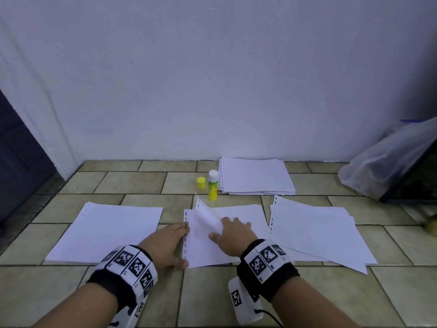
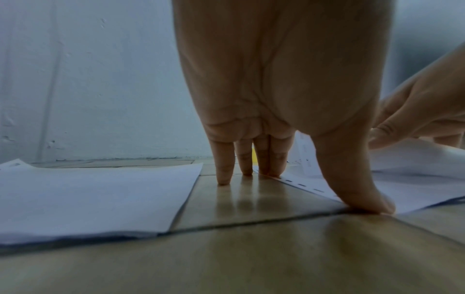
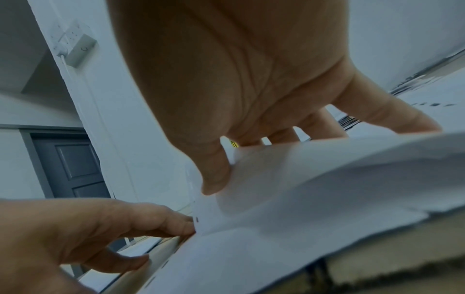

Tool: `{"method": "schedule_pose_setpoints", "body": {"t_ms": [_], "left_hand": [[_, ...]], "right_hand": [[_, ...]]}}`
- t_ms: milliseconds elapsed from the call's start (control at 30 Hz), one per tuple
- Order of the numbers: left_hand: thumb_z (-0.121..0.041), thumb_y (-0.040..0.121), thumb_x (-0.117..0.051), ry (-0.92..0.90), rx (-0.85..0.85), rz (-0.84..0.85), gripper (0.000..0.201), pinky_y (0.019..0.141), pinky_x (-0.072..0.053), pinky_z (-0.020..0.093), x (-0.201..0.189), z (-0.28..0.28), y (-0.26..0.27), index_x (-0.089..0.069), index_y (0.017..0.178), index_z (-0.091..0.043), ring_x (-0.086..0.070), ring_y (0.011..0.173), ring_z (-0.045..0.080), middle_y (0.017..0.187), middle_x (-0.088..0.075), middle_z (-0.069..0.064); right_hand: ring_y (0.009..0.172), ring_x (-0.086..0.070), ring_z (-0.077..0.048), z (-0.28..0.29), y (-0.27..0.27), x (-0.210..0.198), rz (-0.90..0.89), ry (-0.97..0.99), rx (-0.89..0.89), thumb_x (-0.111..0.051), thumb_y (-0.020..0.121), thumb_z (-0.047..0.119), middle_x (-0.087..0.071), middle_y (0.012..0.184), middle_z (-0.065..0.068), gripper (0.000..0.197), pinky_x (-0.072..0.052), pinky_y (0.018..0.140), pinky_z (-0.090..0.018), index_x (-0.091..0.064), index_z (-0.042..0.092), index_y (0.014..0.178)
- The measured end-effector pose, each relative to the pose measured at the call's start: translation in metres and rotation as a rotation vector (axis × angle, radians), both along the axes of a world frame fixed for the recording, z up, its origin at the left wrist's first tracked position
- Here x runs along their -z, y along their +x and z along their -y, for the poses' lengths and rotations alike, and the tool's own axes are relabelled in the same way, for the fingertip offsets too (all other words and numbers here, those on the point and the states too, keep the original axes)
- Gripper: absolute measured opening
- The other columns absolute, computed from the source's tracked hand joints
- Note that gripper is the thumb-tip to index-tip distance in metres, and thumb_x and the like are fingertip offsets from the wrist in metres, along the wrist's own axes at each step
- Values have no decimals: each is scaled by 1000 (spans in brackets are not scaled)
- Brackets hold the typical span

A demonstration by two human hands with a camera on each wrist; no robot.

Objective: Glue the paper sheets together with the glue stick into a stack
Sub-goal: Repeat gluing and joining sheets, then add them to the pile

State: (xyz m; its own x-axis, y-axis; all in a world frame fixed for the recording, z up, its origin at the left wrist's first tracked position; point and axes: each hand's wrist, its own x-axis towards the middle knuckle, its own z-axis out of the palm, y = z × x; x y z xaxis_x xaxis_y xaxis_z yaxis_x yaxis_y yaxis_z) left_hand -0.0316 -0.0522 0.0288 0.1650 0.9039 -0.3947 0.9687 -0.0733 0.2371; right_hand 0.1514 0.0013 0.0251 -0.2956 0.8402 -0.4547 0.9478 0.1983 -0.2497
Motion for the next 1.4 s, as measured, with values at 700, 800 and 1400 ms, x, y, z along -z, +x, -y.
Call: {"method": "schedule_pose_setpoints", "body": {"t_ms": [700, 800, 1400], "left_hand": [[-46, 83, -69, 0, -3, 8, 95, 118, -18, 25, 1, 1, 0, -11, 154, -19, -14, 146, 10, 161, -3, -8], [-46, 83, -69, 3, -10, 8, 95, 117, -18, 25, 1, 1, 0, -11, 154, -19, -14, 146, 10, 161, -3, -8], [-39, 59, -87, 9, -213, 131, 99, 96, -46, 29, -1, -2, -3, -23, 133, -25, -50, 117, 14, 136, -44, -6]], "right_hand": [[132, -38, -32, -2, 1, -7, 6, 9, -50, -37, 95, 55, -39, 143, -16, 65, -20, 114, -46, -31, 11, 143], [130, -39, -33, -1, 2, -7, -1, 9, -44, -38, 95, 56, -41, 140, -15, 65, -23, 114, -46, -33, 11, 142], [138, -33, -29, -4, 2, -11, 29, -15, -124, -40, 93, 60, -32, 152, -16, 65, -19, 116, -47, -35, 21, 145]]}}
